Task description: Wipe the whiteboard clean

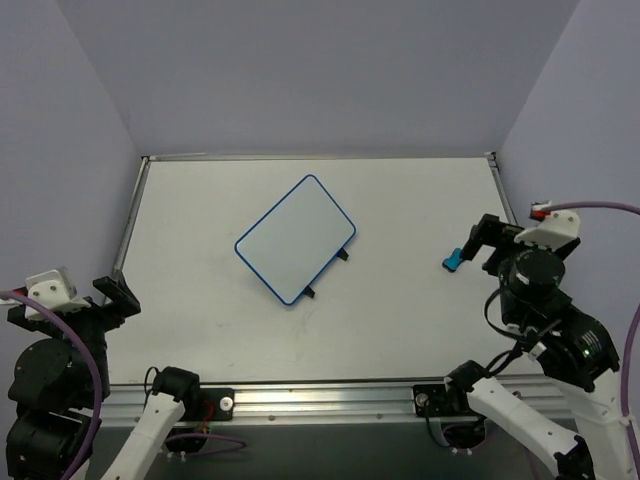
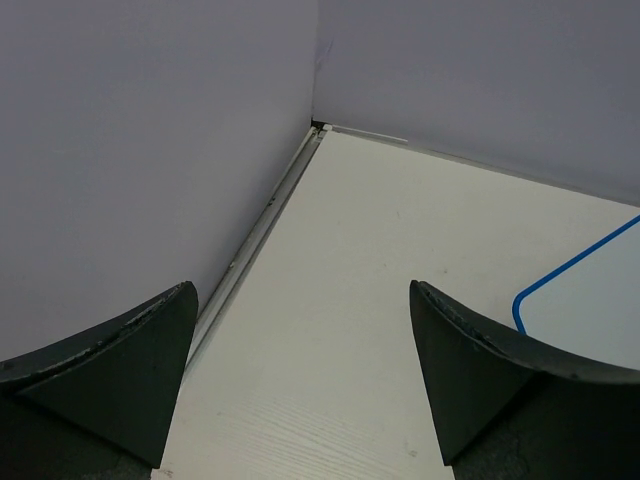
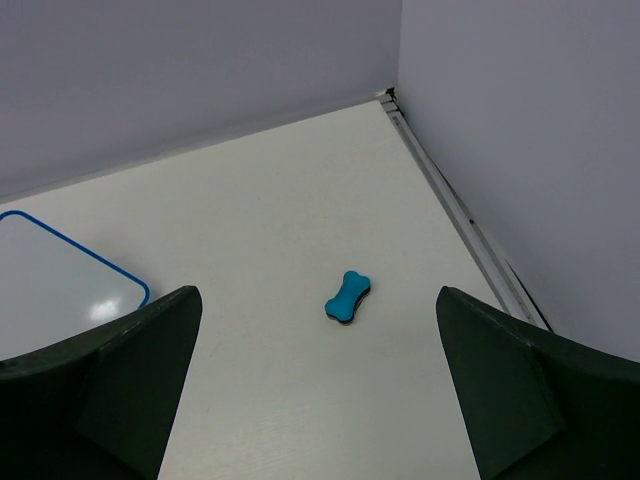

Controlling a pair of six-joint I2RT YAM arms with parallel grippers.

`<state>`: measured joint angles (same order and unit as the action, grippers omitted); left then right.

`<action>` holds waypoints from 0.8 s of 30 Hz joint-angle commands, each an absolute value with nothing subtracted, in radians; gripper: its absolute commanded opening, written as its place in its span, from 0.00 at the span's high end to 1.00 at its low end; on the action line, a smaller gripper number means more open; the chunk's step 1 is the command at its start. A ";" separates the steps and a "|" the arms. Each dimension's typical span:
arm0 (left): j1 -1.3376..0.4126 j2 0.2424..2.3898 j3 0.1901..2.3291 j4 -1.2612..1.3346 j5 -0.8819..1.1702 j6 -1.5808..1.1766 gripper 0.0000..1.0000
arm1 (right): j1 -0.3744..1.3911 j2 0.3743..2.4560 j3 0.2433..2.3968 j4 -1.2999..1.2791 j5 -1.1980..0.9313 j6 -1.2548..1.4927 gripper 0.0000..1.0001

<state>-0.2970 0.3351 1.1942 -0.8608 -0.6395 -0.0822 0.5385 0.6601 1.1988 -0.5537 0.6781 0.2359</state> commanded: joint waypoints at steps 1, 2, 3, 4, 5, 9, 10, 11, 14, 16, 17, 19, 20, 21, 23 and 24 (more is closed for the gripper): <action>-0.314 0.341 1.216 -0.874 -0.650 -0.038 0.06 | 0.543 0.592 1.189 -0.594 0.730 0.187 0.00; -0.316 0.341 1.204 -0.868 -0.656 -0.038 0.06 | 0.545 0.565 1.186 -0.597 0.730 0.181 0.00; -0.316 0.342 1.200 -0.859 -0.654 -0.038 0.06 | 0.543 0.551 1.181 -0.597 0.730 0.173 0.00; -0.314 0.342 1.193 -0.853 -0.650 -0.038 0.06 | 0.543 0.539 1.169 -0.594 0.732 0.167 0.00; -0.316 0.342 1.186 -0.847 -0.644 -0.040 0.06 | 0.545 0.519 1.164 -0.589 0.730 0.161 0.00; -0.316 0.321 1.103 -0.781 -0.618 -0.044 0.06 | 0.545 0.506 1.152 -0.577 0.741 0.149 0.00; -0.316 0.316 1.098 -0.775 -0.609 -0.052 0.06 | 0.545 0.506 1.151 -0.575 0.744 0.144 0.00; -0.316 0.313 1.095 -0.767 -0.603 -0.054 0.06 | 0.543 0.511 1.146 -0.575 0.744 0.143 0.00; -0.316 0.304 1.091 -0.752 -0.591 -0.057 0.06 | 0.545 0.520 1.137 -0.572 0.746 0.144 0.00; -0.316 0.310 1.095 -0.753 -0.592 -0.052 0.06 | 0.545 0.522 1.129 -0.569 0.744 0.147 0.00; -0.316 0.311 1.097 -0.755 -0.592 -0.054 0.06 | 0.543 0.526 1.124 -0.566 0.741 0.146 0.00; -0.316 0.311 1.097 -0.758 -0.589 -0.052 0.06 | 0.545 0.529 1.123 -0.569 0.732 0.144 0.00; -0.316 0.311 1.094 -0.756 -0.588 -0.052 0.06 | 0.545 0.532 1.123 -0.569 0.732 0.147 0.00; -0.316 0.310 1.091 -0.752 -0.588 -0.049 0.06 | 0.545 0.534 1.123 -0.569 0.732 0.147 0.00; -0.316 0.308 1.075 -0.744 -0.603 -0.040 0.06 | 0.545 0.538 1.123 -0.569 0.726 0.144 0.00; -0.316 0.310 1.065 -0.744 -0.607 -0.040 0.06 | 0.545 0.537 1.123 -0.569 0.726 0.144 0.00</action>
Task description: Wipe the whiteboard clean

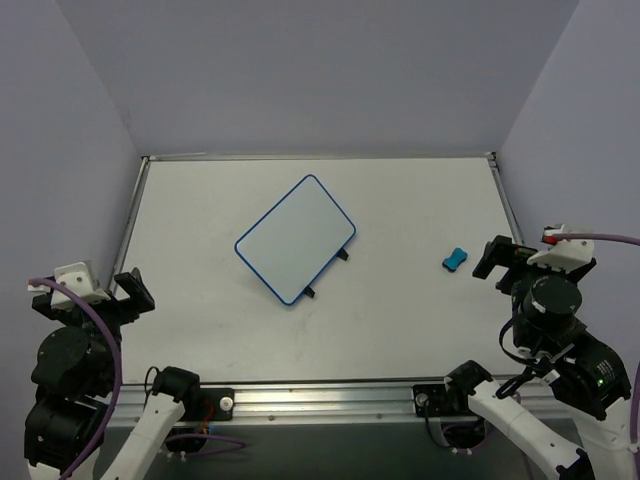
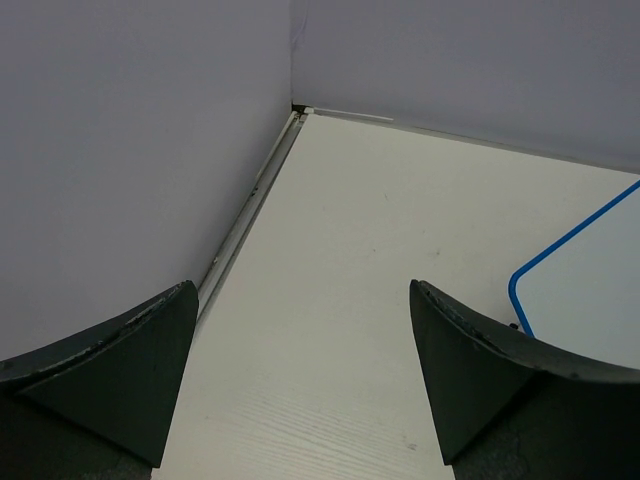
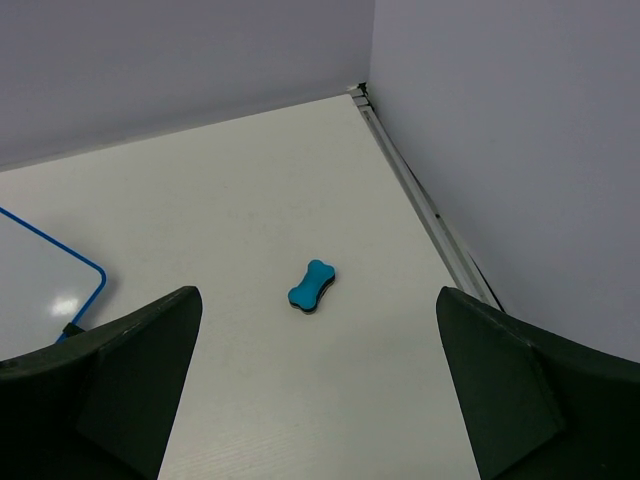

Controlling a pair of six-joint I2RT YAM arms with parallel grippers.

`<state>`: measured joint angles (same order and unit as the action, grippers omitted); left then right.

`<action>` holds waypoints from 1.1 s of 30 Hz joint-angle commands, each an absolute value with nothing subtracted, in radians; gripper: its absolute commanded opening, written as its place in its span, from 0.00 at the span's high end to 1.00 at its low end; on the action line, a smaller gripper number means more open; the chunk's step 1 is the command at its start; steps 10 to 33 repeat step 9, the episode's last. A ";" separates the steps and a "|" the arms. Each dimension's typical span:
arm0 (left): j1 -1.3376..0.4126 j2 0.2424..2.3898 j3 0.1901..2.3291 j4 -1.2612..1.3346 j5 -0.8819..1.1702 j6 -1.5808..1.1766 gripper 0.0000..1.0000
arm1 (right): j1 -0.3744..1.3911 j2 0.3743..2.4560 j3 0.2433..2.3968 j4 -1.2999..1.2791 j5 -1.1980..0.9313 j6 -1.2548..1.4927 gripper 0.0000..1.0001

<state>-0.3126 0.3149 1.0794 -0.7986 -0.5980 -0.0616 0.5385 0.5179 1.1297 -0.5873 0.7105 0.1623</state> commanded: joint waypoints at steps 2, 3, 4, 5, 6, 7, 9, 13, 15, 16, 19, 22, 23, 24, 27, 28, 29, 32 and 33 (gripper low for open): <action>-0.316 0.310 1.063 -0.744 -0.607 -0.041 0.06 | 0.545 0.540 1.123 -0.569 0.724 0.144 0.00; -0.314 0.310 1.063 -0.742 -0.606 -0.043 0.06 | 0.545 0.540 1.123 -0.569 0.723 0.144 0.00; -0.314 0.310 1.063 -0.739 -0.606 -0.046 0.06 | 0.545 0.538 1.123 -0.569 0.723 0.144 0.00; -0.316 0.308 1.065 -0.738 -0.604 -0.046 0.06 | 0.545 0.538 1.123 -0.569 0.724 0.146 0.00; -0.316 0.311 1.071 -0.738 -0.604 -0.046 0.06 | 0.545 0.538 1.123 -0.569 0.724 0.146 0.00; -0.314 0.313 1.074 -0.739 -0.603 -0.045 0.06 | 0.545 0.538 1.123 -0.569 0.726 0.149 0.00; -0.316 0.318 1.083 -0.747 -0.604 -0.043 0.06 | 0.545 0.535 1.123 -0.568 0.727 0.143 0.00; -0.316 0.318 1.083 -0.747 -0.604 -0.043 0.06 | 0.545 0.535 1.123 -0.568 0.727 0.143 0.00; -0.316 0.318 1.083 -0.747 -0.604 -0.043 0.06 | 0.545 0.535 1.123 -0.568 0.727 0.143 0.00; -0.316 0.318 1.083 -0.747 -0.604 -0.043 0.06 | 0.545 0.535 1.123 -0.568 0.727 0.143 0.00; -0.316 0.318 1.083 -0.747 -0.604 -0.043 0.06 | 0.545 0.535 1.123 -0.568 0.727 0.143 0.00; -0.316 0.318 1.083 -0.747 -0.604 -0.043 0.06 | 0.545 0.535 1.123 -0.568 0.727 0.143 0.00; -0.316 0.318 1.083 -0.747 -0.604 -0.043 0.06 | 0.545 0.535 1.123 -0.568 0.727 0.143 0.00; -0.316 0.318 1.083 -0.747 -0.604 -0.043 0.06 | 0.545 0.535 1.123 -0.568 0.727 0.143 0.00; -0.316 0.318 1.083 -0.747 -0.604 -0.043 0.06 | 0.545 0.535 1.123 -0.568 0.727 0.143 0.00; -0.316 0.318 1.083 -0.747 -0.604 -0.043 0.06 | 0.545 0.535 1.123 -0.568 0.727 0.143 0.00; -0.316 0.318 1.083 -0.747 -0.604 -0.043 0.06 | 0.545 0.535 1.123 -0.568 0.727 0.143 0.00; -0.316 0.318 1.083 -0.747 -0.604 -0.043 0.06 | 0.545 0.535 1.123 -0.568 0.727 0.143 0.00; -0.316 0.318 1.083 -0.747 -0.604 -0.043 0.06 | 0.545 0.535 1.123 -0.568 0.727 0.143 0.00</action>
